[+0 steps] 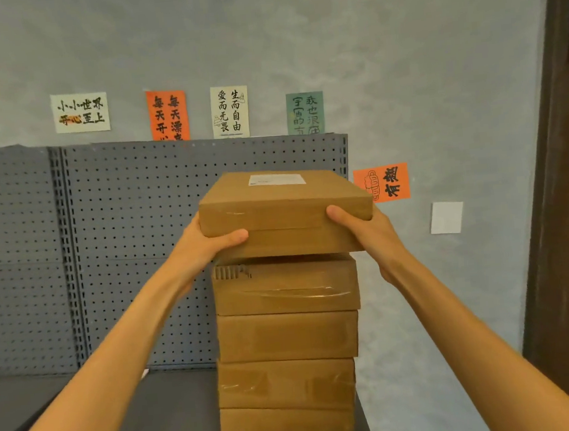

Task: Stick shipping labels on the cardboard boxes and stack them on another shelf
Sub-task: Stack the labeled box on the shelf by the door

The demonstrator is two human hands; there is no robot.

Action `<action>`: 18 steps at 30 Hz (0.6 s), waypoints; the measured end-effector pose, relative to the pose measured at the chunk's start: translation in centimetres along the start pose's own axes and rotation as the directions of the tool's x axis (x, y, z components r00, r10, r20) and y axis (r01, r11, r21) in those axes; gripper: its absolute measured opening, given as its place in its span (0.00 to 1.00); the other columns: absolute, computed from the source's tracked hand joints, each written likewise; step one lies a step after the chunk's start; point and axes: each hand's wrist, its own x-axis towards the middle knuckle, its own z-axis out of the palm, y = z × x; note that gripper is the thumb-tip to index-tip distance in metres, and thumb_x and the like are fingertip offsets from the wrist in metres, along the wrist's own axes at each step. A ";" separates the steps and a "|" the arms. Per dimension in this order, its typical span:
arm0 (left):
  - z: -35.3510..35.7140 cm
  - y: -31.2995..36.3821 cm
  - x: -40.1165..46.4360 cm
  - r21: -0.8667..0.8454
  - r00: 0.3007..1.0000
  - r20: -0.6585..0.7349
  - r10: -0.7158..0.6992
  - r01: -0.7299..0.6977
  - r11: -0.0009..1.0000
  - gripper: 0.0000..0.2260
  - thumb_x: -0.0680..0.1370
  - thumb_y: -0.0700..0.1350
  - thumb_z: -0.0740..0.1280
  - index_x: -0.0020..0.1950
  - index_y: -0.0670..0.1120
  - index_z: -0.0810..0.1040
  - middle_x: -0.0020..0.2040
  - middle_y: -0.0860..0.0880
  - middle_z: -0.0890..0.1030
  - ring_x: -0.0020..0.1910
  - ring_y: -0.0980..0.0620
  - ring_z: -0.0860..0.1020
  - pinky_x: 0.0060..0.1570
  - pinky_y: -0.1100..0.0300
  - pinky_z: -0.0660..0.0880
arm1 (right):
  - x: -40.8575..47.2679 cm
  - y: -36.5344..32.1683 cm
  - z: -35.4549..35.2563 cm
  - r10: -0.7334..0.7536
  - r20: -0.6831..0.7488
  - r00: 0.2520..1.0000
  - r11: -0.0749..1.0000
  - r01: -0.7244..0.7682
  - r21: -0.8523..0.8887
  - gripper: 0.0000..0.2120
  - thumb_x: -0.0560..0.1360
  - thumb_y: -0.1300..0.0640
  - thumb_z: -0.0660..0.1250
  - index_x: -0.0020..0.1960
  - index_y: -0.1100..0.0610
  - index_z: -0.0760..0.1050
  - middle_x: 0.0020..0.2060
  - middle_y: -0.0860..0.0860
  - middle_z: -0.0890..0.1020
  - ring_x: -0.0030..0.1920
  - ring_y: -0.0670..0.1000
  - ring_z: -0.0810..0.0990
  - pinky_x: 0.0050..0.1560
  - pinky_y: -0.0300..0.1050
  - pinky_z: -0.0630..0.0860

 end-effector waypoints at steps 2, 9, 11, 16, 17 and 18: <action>0.1 -0.8 1.0 0.009 1.000 0.002 -0.029 0.029 1.000 0.44 0.53 0.64 0.77 0.67 0.55 0.69 0.57 0.57 0.79 0.54 0.60 0.77 0.46 0.65 0.73 | 1.2 0.6 0.5 0.037 -0.024 0.999 0.998 -0.038 -0.046 0.43 0.57 0.33 0.71 0.68 0.49 0.69 0.60 0.48 0.78 0.58 0.50 0.78 0.59 0.52 0.77; 0.4 -4.7 3.2 0.023 0.994 -0.034 -0.106 0.107 0.994 0.27 0.70 0.53 0.72 0.67 0.50 0.70 0.52 0.56 0.78 0.49 0.60 0.77 0.42 0.66 0.72 | 3.4 3.7 1.3 0.127 0.002 0.992 0.981 -0.126 -0.148 0.31 0.68 0.37 0.70 0.66 0.51 0.71 0.59 0.50 0.79 0.57 0.53 0.78 0.56 0.49 0.77; 0.4 -5.3 3.3 0.015 0.993 -0.055 -0.105 0.106 0.994 0.26 0.71 0.52 0.72 0.67 0.50 0.70 0.51 0.58 0.77 0.48 0.61 0.77 0.41 0.67 0.72 | 3.6 4.2 1.3 0.114 0.003 0.993 0.980 -0.112 -0.164 0.32 0.68 0.36 0.69 0.67 0.50 0.71 0.59 0.50 0.79 0.57 0.52 0.78 0.57 0.50 0.76; 0.5 -5.8 3.5 0.011 0.993 -0.072 -0.098 0.099 0.995 0.28 0.70 0.53 0.73 0.68 0.50 0.69 0.55 0.55 0.78 0.49 0.60 0.77 0.42 0.66 0.72 | 3.7 4.8 1.2 0.109 0.007 0.994 0.976 -0.105 -0.191 0.35 0.66 0.33 0.68 0.67 0.49 0.71 0.60 0.49 0.79 0.58 0.52 0.78 0.60 0.53 0.76; 0.5 -5.9 3.5 0.007 0.993 -0.071 -0.100 0.100 0.995 0.29 0.70 0.53 0.73 0.68 0.51 0.68 0.56 0.54 0.78 0.50 0.60 0.77 0.42 0.66 0.72 | 3.7 4.8 1.3 0.108 0.008 0.994 0.978 -0.105 -0.180 0.34 0.66 0.33 0.68 0.67 0.48 0.71 0.59 0.48 0.79 0.58 0.52 0.78 0.59 0.51 0.76; 0.4 -5.9 3.4 0.002 0.993 -0.065 -0.100 0.100 0.995 0.29 0.70 0.53 0.72 0.68 0.51 0.68 0.57 0.53 0.77 0.50 0.60 0.77 0.42 0.66 0.72 | 3.5 4.8 1.4 0.106 0.010 0.994 0.981 -0.103 -0.166 0.32 0.67 0.34 0.68 0.67 0.48 0.71 0.59 0.47 0.79 0.57 0.51 0.78 0.58 0.49 0.76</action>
